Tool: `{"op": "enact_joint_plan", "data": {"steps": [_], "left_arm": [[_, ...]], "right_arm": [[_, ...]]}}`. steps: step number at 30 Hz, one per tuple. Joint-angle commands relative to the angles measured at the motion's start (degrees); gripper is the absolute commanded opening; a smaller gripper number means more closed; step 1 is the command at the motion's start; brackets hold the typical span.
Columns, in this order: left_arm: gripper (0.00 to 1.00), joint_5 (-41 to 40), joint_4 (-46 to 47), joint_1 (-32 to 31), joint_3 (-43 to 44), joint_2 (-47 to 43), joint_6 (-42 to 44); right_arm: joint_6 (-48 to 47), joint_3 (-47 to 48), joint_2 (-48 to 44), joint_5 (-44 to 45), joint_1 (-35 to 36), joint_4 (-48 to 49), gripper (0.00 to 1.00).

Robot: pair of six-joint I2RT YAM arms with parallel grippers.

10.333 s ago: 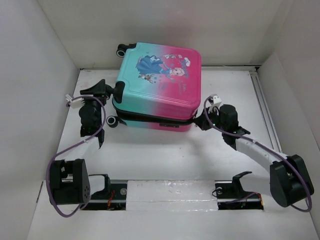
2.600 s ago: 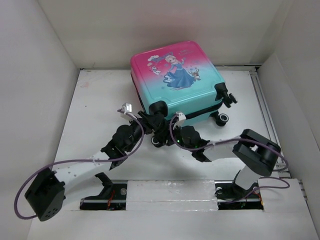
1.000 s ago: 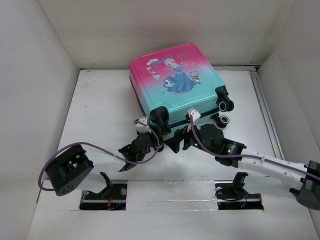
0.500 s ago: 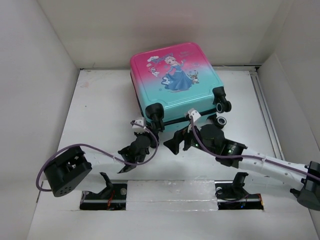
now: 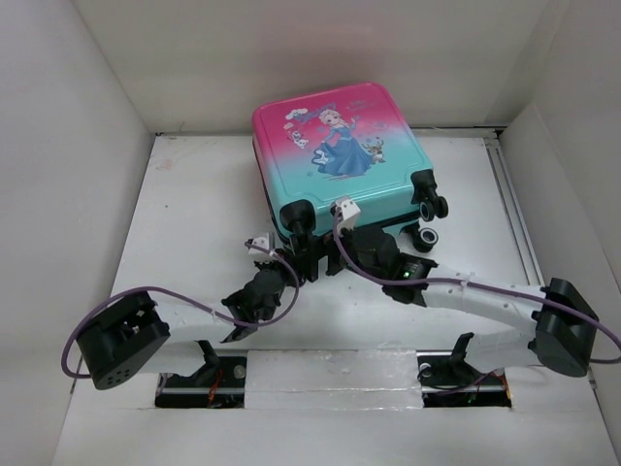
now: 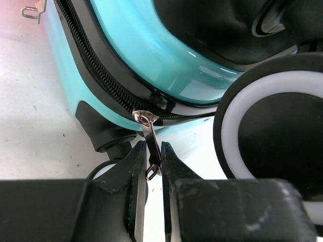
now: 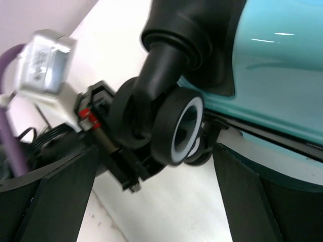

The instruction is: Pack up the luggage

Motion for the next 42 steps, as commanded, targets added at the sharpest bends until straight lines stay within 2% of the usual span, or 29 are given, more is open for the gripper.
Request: {"op": "enact_joint_plan", "data": {"steps": [1, 13, 15, 18, 21, 26, 27, 28, 29, 30, 33, 36, 37, 39, 41, 42], "left_arm": [[0.00, -2.6, 4.0, 1.0, -1.3, -1.8, -0.6], [0.00, -1.5, 5.6, 1.0, -1.3, -0.8, -1.1], [0.00, -1.5, 5.6, 1.0, -1.3, -0.8, -1.1], [0.00, -1.5, 5.6, 1.0, -1.3, -0.8, -1.1], [0.00, -1.5, 5.6, 1.0, -1.3, -0.8, -1.1], [0.00, -1.5, 5.6, 1.0, -1.8, -0.8, -1.1], [0.00, -1.5, 5.6, 1.0, -1.8, -0.8, -1.1], [0.00, -1.5, 5.6, 1.0, -1.8, -0.8, -1.1], [0.00, -1.5, 5.6, 1.0, -1.8, -0.8, -1.1], [0.00, -1.5, 5.6, 1.0, -1.8, -0.8, -1.1], [0.00, -1.5, 5.6, 1.0, -1.8, -1.3, -1.1], [0.00, -1.5, 4.6, 1.0, -2.3, -2.4, -1.1], [0.00, -2.1, 4.5, 1.0, -2.3, -2.4, -1.1], [0.00, -2.1, 4.5, 1.0, -2.3, -3.1, -1.1], [0.00, -2.1, 4.5, 1.0, -2.3, -3.1, -1.1], [0.00, -2.1, 4.5, 1.0, -2.3, -3.1, -1.1]], "right_arm": [[2.5, 2.3, 2.6, 3.8, -0.2, 7.5, 1.00], [4.0, 5.2, 9.8, 14.1, 1.0, 14.4, 1.00], [4.0, 5.8, 10.4, 16.6, 1.7, 15.0, 0.95], [2.4, 6.6, 11.7, 21.6, 4.3, 15.0, 0.90], [0.5, 9.0, 12.9, 27.0, 6.4, 11.2, 0.90], [-0.6, 12.4, 14.0, 31.1, 7.7, 8.5, 0.90], [-1.1, 12.4, 14.5, 31.1, 7.7, 8.5, 0.87], [-1.1, 12.9, 14.6, 31.6, 7.7, 8.0, 0.80], [-1.7, 13.5, 15.2, 31.6, 7.7, 8.0, 0.70], [-1.7, 13.5, 15.9, 32.1, 7.7, 8.0, 0.51], [-1.7, 14.0, 16.4, 31.5, 7.7, 7.1, 0.31], [-1.7, 13.1, 16.4, 31.5, 7.7, 6.1, 0.31], [-1.7, 12.4, 15.6, 32.2, 7.7, 6.1, 0.36], [-0.1, 10.5, 14.6, 32.2, 7.7, 6.1, 0.58], [-0.1, 10.5, 14.0, 31.1, 7.7, 5.2, 0.90], [-0.1, 11.2, 14.0, 29.7, 7.7, 4.1, 0.92]]}}
